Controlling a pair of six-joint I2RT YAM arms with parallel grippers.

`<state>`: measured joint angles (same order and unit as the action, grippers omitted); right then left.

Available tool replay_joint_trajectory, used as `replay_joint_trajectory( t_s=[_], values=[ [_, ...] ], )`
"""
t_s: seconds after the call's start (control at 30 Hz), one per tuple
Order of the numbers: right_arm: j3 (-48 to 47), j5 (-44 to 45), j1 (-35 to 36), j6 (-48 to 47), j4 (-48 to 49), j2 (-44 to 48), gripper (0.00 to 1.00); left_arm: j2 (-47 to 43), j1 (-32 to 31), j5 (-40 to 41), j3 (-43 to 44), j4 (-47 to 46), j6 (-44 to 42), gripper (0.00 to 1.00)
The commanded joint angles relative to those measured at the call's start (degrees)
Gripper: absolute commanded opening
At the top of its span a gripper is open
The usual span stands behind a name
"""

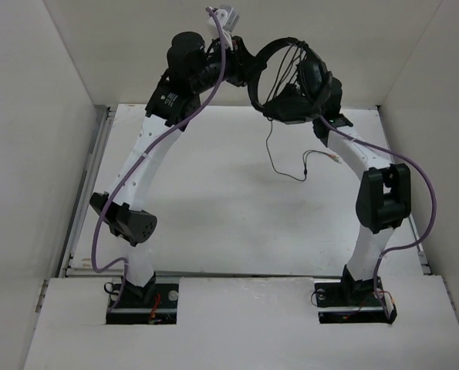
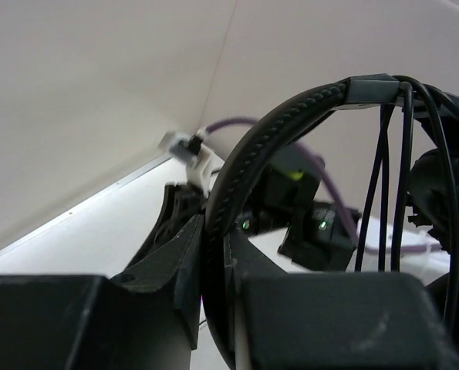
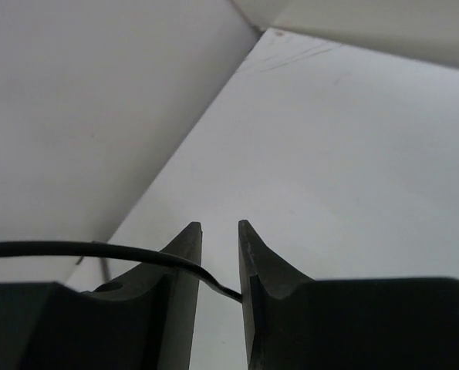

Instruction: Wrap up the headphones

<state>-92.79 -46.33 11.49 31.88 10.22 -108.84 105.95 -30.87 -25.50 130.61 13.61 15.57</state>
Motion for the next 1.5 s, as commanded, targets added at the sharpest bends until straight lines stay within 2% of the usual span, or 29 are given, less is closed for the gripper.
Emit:
replay_joint_trajectory(
  t_s=[0.0, 0.27, 0.5, 0.6, 0.77, 0.87, 0.97, 1.17, 1.33, 1.47],
  values=[
    [3.7, -5.5, 4.6, 11.9, 16.5, 0.0, 0.32, -0.6, 1.1, 0.4, 5.0, -4.4, 3.6, 0.00],
    [13.8, -5.2, 12.8, 13.1, 21.1, -0.9, 0.37, 0.6, 4.7, 7.0, 12.4, -4.9, 3.0, 0.00],
    [18.9, -5.3, 20.7, 13.3, 22.0, 0.1, 0.41, 1.6, 9.8, 23.0, 16.4, -7.4, -1.6, 0.00],
    [19.0, -5.8, 22.4, 12.4, 21.4, 0.3, 0.35, 1.7, 11.1, 30.1, 16.3, -8.2, -4.7, 0.00],
    [17.8, -7.1, 23.6, 9.4, 18.5, 0.8, 0.10, 2.2, 12.2, 42.6, 14.0, -11.8, -11.3, 0.00],
    [16.3, -6.2, 24.1, 4.6, 12.9, 1.7, 0.00, 2.7, 11.9, 49.1, 11.7, -15.9, -16.1, 0.00],
    [12.9, -3.3, 24.7, -3.1, 2.9, 2.7, 0.00, 3.5, 11.2, 54.2, 10.1, -18.8, -19.3, 0.00],
    [3.7, 4.6, 26.5, -20.8, -17.1, 4.6, 0.00, 5.6, 10.4, 59.2, 7.5, -24.5, -24.7, 0.00],
    [0.9, 8.7, 29.2, -28.4, -23.9, 6.9, 0.00, 7.4, 10.3, 59.9, 7.7, -26.0, -26.1, 0.00],
    [-2.1, 15.8, 32.1, -39.3, -31.4, 9.9, 0.00, 8.1, 11.0, 60.7, 5.9, -28.0, -28.1, 0.00]
  ],
)
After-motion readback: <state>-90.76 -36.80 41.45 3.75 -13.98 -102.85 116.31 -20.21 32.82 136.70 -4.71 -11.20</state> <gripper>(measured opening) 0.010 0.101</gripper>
